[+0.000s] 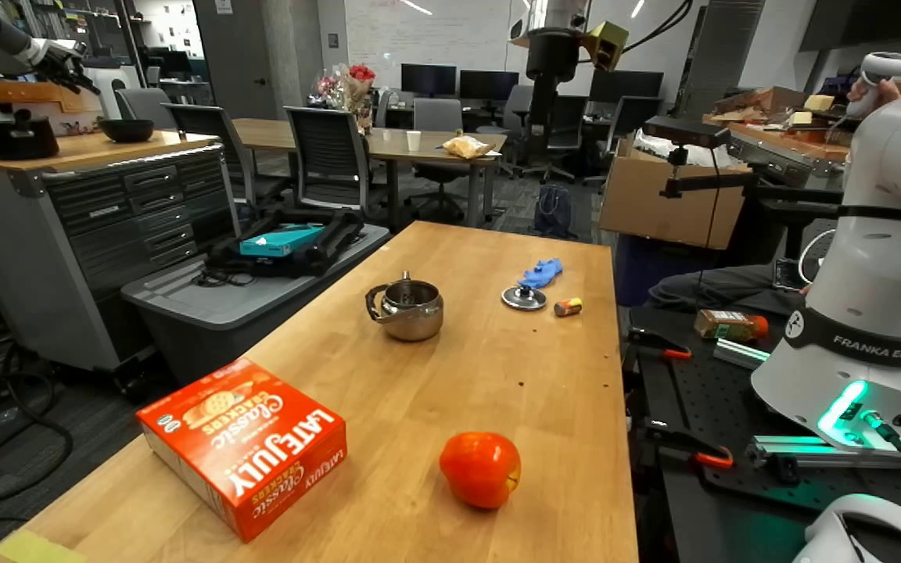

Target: Put the lid on the silver pot

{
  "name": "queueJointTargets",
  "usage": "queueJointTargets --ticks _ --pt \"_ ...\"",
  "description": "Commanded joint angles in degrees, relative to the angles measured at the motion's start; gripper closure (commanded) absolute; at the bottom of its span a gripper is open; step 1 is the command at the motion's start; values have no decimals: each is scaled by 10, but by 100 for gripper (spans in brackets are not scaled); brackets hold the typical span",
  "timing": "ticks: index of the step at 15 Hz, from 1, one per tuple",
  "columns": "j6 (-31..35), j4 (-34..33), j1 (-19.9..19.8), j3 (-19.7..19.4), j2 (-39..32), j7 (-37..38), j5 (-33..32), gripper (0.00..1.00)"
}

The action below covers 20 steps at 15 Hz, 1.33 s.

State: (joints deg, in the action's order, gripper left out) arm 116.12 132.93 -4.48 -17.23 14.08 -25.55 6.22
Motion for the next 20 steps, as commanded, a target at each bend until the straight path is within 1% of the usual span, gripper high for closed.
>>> queueJointTargets --ticks 1,4,7,13,16,20 --pt "69 35 -20 13 5 12 -3 0" --pt "100 54 -26 13 -7 18 -16 0" --pt "111 66 -30 11 -20 15 -17 0" --pt "118 56 -33 -2 -66 -50 9 0" --pt "129 44 -43 -5 -99 -67 14 0" --pt "126 27 -61 -2 -139 -112 23 0"
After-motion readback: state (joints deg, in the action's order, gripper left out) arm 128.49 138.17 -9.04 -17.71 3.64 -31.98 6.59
